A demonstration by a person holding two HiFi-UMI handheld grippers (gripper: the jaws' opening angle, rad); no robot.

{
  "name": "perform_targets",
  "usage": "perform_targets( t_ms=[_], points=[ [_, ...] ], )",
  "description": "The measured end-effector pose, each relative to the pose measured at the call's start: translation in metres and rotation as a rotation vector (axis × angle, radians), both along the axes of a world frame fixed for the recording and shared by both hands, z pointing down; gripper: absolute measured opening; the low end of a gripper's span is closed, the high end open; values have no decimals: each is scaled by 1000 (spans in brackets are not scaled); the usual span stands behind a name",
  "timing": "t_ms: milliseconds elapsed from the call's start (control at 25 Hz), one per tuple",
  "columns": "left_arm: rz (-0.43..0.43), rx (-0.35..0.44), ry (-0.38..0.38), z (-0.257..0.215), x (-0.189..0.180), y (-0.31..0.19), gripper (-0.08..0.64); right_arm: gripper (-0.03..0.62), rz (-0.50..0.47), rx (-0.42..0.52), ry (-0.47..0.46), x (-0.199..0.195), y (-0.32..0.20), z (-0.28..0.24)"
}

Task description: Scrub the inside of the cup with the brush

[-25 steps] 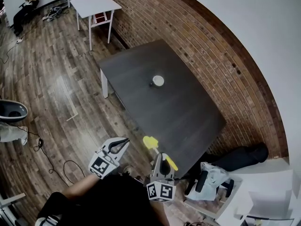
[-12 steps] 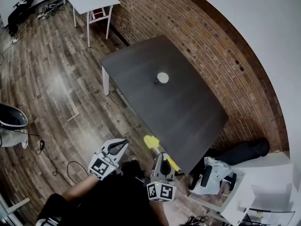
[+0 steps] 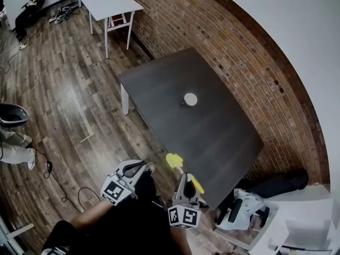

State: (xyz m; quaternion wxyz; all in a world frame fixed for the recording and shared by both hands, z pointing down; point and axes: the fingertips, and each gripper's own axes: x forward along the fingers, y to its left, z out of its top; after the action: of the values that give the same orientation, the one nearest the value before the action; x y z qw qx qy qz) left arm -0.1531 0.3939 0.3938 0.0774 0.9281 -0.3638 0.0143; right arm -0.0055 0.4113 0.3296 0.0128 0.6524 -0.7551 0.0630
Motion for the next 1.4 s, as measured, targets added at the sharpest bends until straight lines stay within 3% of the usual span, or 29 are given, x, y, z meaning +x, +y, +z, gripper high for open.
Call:
perform_targets(
  t_ms=[280, 1000, 1400],
  points=[
    [-5, 0, -33, 3, 18, -62, 43, 49, -7, -6, -10, 19, -62, 1],
    [14, -46, -99, 23, 144, -213, 43, 49, -28, -45, -22, 142, -216, 24],
    [8, -101, -133, 53, 159, -256, 43, 49, -5, -70, -48, 160, -251, 36]
  ],
)
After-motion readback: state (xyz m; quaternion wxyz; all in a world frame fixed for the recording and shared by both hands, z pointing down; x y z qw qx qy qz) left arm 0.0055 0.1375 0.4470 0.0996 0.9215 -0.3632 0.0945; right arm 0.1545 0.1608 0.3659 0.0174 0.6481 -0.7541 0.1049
